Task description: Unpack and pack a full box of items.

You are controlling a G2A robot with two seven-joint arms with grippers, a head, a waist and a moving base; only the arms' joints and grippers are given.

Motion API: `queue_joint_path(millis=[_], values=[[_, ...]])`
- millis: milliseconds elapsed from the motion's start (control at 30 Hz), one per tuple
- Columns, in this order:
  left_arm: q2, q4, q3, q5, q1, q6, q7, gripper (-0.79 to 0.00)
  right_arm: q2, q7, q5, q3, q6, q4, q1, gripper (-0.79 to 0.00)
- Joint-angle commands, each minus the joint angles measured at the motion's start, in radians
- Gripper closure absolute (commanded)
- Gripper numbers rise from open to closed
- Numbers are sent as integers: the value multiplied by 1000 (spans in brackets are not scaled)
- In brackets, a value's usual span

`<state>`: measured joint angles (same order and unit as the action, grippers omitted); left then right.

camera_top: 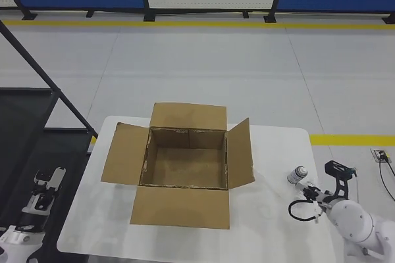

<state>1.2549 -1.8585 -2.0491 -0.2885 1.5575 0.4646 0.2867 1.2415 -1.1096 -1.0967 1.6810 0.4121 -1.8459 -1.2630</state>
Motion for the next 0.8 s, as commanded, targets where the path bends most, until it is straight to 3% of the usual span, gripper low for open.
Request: queue_joint_path(millis=[0,133,433,767], values=[[0,0,0,0,0,0,0,-785,0,-8,-59,-21,36,55,25,-468],[0,0,0,0,0,0,0,-785,2,-25,-84,-58,58,135,73,-425],[0,0,0,0,0,0,0,-785,4,-1,-50,-80,42,286,156,-440],[0,0,0,0,0,0,0,-785,6,9,-53,-110,36,391,217,-394]])
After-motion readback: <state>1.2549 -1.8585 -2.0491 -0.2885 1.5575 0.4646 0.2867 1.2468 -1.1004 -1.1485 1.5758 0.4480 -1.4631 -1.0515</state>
